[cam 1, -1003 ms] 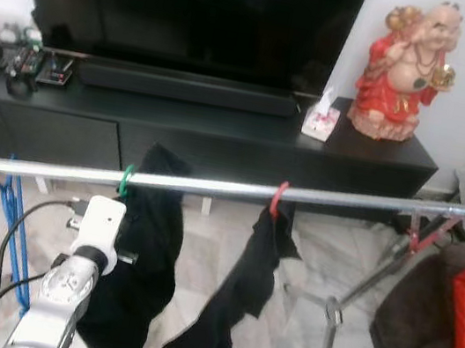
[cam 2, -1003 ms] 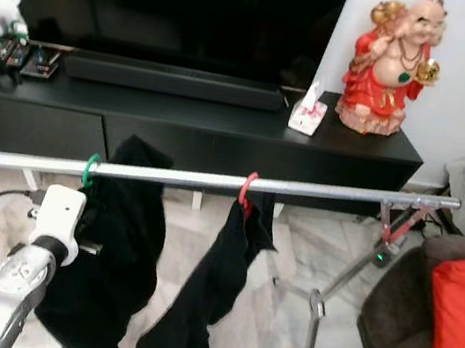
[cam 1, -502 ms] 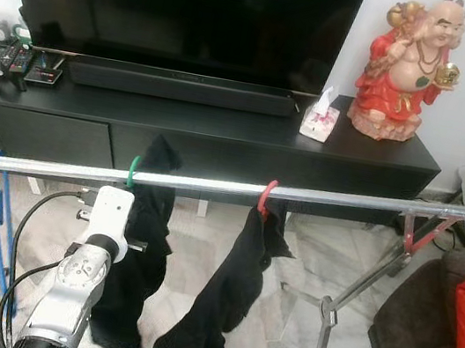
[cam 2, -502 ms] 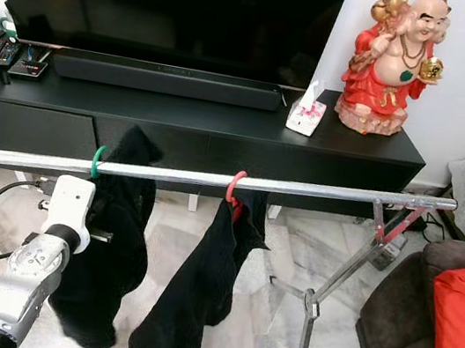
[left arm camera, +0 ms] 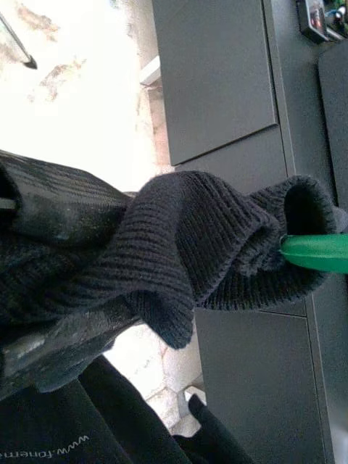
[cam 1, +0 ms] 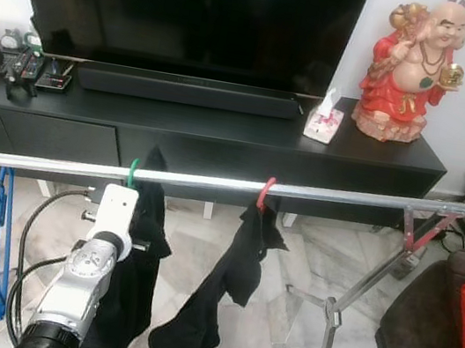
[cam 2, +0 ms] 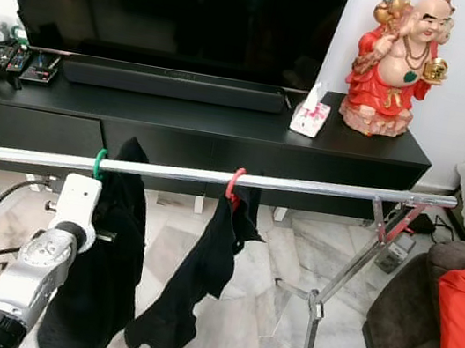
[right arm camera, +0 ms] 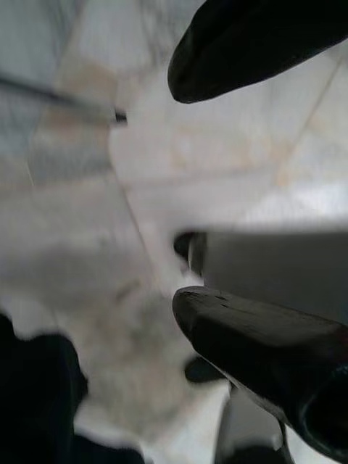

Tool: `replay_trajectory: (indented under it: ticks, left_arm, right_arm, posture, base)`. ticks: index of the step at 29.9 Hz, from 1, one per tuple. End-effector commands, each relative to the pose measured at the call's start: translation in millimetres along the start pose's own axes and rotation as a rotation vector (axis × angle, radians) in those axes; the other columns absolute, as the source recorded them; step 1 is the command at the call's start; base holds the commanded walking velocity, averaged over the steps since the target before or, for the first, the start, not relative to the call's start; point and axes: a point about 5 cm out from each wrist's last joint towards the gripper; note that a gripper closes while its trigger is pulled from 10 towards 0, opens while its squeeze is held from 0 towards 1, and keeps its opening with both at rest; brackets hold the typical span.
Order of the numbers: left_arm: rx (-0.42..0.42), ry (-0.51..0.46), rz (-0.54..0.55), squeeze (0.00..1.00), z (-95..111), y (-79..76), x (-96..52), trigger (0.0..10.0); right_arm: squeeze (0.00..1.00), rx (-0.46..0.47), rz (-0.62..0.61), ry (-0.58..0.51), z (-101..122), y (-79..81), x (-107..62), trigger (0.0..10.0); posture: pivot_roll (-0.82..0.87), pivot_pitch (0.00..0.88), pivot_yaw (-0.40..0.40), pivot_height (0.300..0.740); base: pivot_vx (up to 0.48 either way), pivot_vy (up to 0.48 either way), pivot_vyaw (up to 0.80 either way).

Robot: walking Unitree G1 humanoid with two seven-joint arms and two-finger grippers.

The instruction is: Hang hanger

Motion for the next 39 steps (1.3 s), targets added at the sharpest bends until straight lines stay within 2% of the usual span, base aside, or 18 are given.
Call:
replay_trajectory:
  ticks: [1, 4, 10, 39]
  left_arm:
    - [0.02, 0.068, -0.009, 0.0, -9.3, -4.3, 1.7, 10.0]
    - [0.028, 0.103, -0.019, 0.0, -15.4, -6.4, 0.6, 10.0]
    - [0.034, 0.13, -0.02, 0.0, -21.6, -8.6, -0.9, 10.0]
    - [0.034, 0.13, -0.02, 0.0, -21.6, -8.6, -0.9, 10.0]
  right_arm:
    - [0.0, -0.002, -0.02, 0.0, -0.7, -11.5, -1.0, 10.0]
    - [0.0, 0.0, -0.024, 0.006, -4.5, -18.3, -2.2, 10.0]
    - [0.0, 0.0, -0.019, 0.01, -5.8, -19.4, -2.5, 10.0]
    - [0.0, 0.0, -0.019, 0.01, -5.8, -19.4, -2.5, 10.0]
  posture:
    - [0.03, 0.0, -0.05, 0.716]
    - [0.04, 0.0, -0.048, 0.716]
    - [0.04, 0.0, -0.05, 0.716]
    - [0.04, 0.0, -0.05, 0.716]
  base:
    - [0.0, 0.0, 0.0]
    - [0.0, 0.0, 0.0]
    - [0.0, 0.0, 0.0]
    - [0.0, 0.0, 0.0]
Point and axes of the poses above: a point about 5 cm out from each wrist's last joint towards the gripper, its own x axis pointing out of the wrist towards the gripper, its own z axis along the axis of the wrist's last joint, y = z × x, and after that the axes turned 6 degrees about -x, right-handed
